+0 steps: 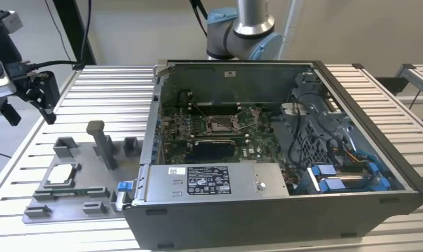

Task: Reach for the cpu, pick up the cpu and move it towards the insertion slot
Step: 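Pick up the cpu and move it towards the insertion slot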

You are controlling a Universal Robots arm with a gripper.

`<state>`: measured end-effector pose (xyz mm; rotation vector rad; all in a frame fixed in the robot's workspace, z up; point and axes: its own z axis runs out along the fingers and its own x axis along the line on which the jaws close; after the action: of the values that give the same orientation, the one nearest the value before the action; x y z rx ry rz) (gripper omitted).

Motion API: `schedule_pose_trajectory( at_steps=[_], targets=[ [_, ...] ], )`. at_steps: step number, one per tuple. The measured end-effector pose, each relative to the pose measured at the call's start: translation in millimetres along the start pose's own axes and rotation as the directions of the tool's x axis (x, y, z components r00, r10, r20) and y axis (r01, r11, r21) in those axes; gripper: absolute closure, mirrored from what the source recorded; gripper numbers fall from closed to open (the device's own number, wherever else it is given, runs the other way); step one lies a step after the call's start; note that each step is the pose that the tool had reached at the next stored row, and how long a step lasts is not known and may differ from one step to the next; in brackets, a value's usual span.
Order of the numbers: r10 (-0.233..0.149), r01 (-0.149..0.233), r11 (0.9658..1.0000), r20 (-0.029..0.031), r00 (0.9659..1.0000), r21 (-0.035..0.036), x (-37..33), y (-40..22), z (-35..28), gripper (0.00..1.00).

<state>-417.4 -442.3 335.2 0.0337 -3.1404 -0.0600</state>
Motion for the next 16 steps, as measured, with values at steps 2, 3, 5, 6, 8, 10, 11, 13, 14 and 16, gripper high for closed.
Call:
schedule_pose_trajectory(
  at_steps=[2,3,5,6,8,10,11,13,14,16],
  targets=[
    [0.000,0.000,1.0000,0.0000,1.0000,0.0000,0.0,0.0,1.0,0.00],
    [0.000,0.000,1.0000,0.0000,1.0000,0.0001,0.0,-0.1,1.6,0.00],
    [0.000,0.000,1.0000,0.0001,1.0000,0.0001,0.0,-0.1,2.7,0.00],
    [0.000,0.000,1.0000,0.0001,1.0000,0.0000,0.0,-0.1,3.2,0.00],
    [0.000,0.000,1.0000,0.0000,1.0000,0.0001,0.0,-0.2,4.2,0.00],
    [0.000,0.000,1.0000,0.0000,1.0000,0.0000,0.0,-0.2,5.2,0.00],
    [0.000,0.000,1.0000,0.0000,1.0000,0.0000,0.0,-0.2,5.8,0.00],
    [0.000,0.000,1.0000,0.0000,1.0000,0.0000,0.0,-0.3,6.8,0.00],
    [0.000,0.000,1.0000,0.0000,1.0000,0.0000,0.0,-0.3,7.4,0.00],
    [0.000,0.000,1.0000,0.0000,1.0000,0.0001,0.0,-0.3,8.5,0.00]
  ],
)
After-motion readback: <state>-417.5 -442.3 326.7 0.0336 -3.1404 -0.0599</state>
